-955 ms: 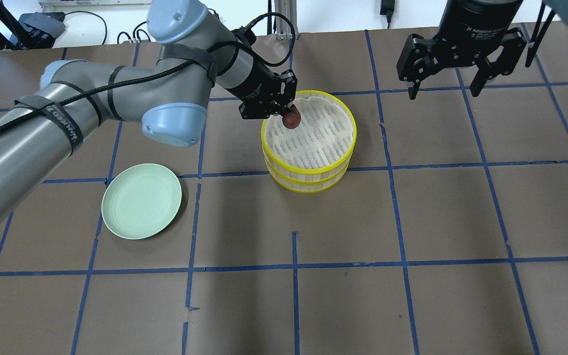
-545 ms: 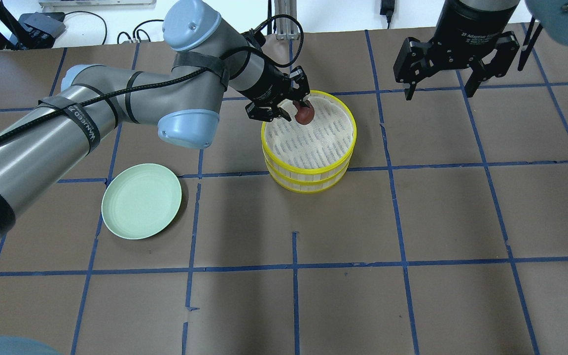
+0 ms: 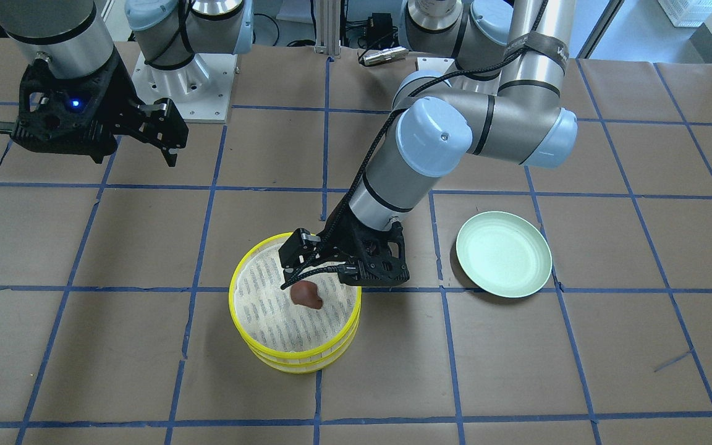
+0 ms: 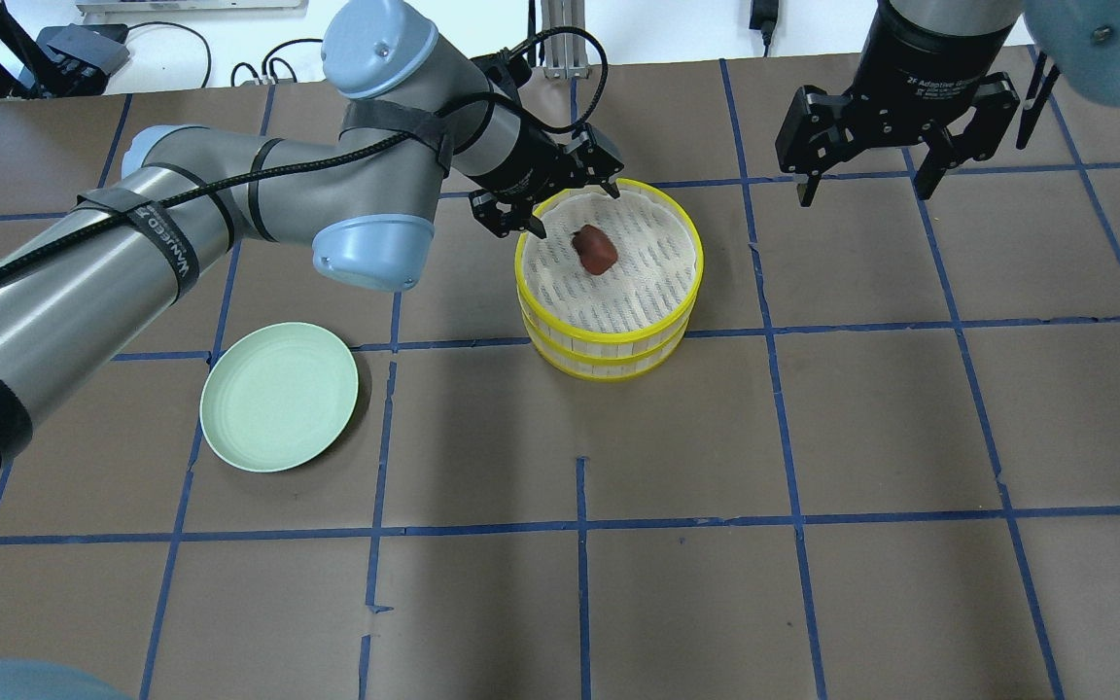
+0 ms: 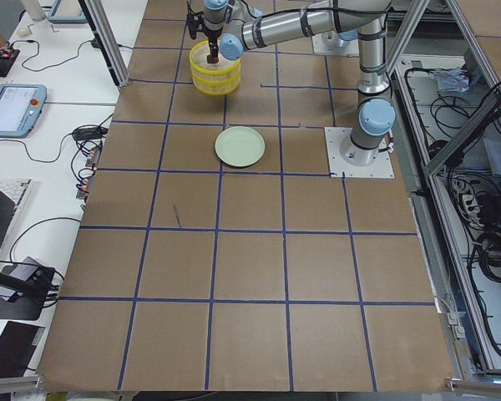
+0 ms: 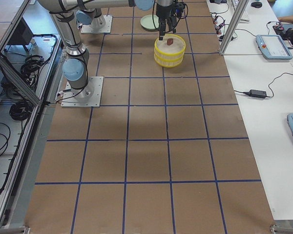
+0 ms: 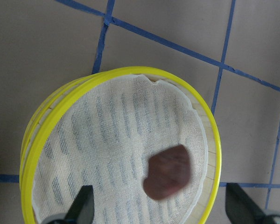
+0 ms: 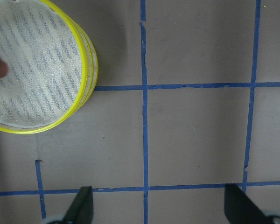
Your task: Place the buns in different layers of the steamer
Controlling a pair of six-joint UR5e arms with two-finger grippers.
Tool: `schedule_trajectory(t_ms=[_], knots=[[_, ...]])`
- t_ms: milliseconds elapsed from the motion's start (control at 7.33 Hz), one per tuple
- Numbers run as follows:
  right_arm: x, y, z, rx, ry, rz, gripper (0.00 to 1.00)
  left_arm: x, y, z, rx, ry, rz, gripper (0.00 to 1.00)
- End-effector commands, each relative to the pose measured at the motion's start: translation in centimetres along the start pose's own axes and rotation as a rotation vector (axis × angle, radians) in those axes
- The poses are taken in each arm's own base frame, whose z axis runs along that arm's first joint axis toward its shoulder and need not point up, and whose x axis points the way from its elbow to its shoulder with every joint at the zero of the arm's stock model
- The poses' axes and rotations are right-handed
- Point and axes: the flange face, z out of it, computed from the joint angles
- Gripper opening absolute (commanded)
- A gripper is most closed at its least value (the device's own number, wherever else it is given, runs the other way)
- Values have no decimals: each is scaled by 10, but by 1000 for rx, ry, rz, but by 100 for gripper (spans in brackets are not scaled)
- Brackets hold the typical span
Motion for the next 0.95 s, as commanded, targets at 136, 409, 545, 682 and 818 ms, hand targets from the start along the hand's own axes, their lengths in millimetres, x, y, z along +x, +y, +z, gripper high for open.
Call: schedule_trajectory(t_ms=[136, 409, 545, 682, 818], knots=[[0, 6, -5, 0, -2, 4, 100, -9, -4, -5, 41, -103, 231, 97], [0, 8, -7, 3, -1, 1, 100, -39, -20, -25, 14, -203, 363, 100], [0, 7, -6, 3, -2, 1, 100, -74, -37, -57, -18, -225, 367, 100], [0, 8, -7, 5, -2, 0, 100, -101, -38, -89, -90, -248, 342, 100], [-1, 8, -7, 5, -2, -2, 100, -131, -38, -123, -138, -327, 273, 100]])
